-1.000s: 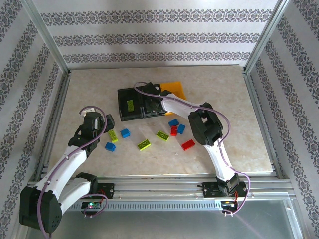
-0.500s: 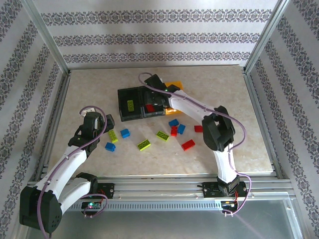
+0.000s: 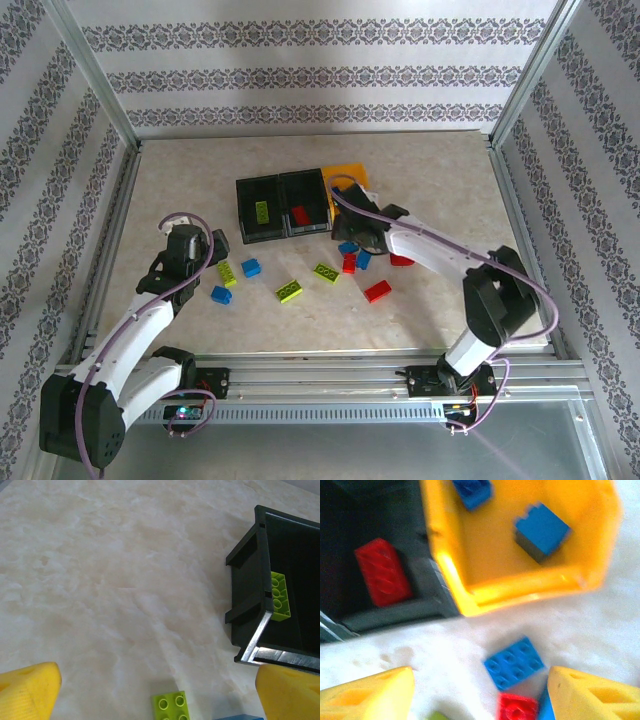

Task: Sort the legos into containers by color
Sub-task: Touch the lego at the center of the table.

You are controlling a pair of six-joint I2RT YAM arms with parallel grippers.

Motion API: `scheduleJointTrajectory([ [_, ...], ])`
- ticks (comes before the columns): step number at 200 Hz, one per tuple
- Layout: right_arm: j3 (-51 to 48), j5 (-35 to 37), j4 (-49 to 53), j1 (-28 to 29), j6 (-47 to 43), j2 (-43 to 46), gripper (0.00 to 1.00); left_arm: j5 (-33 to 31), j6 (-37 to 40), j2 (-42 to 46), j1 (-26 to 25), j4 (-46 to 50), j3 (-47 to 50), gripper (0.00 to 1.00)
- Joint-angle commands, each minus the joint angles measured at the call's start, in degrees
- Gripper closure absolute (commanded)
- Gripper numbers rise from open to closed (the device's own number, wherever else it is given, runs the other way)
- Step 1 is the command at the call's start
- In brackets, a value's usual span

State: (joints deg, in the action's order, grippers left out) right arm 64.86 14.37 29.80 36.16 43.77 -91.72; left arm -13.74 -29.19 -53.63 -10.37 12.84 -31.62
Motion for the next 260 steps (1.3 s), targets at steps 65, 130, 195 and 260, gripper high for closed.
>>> scheduleJointTrajectory([
  [65, -20.1, 1.9, -0.1, -7.1, 14.1, 13.7, 0.23, 1.9, 0.2, -0.8, 1.0, -0.9, -0.9, 0.00],
  [130, -26.0, -1.2, -2.9, -12.0, 15.9, 16.7, 0.19, 1.7, 0.4, -1.0, 1.0, -1.9, -0.5, 0.00],
  [195, -27.3, -4.6, -7.7, -14.6, 16.0, 14.2, 0.18, 1.7, 0.1, -1.2, 1.0, -1.4, -0.4, 0.00],
  [260, -25.5, -6.5, -12.1, -16.1, 15.0, 9.0, 0.20, 1.7, -0.2, -1.2, 1.0, -1.9, 0.1, 0.00],
])
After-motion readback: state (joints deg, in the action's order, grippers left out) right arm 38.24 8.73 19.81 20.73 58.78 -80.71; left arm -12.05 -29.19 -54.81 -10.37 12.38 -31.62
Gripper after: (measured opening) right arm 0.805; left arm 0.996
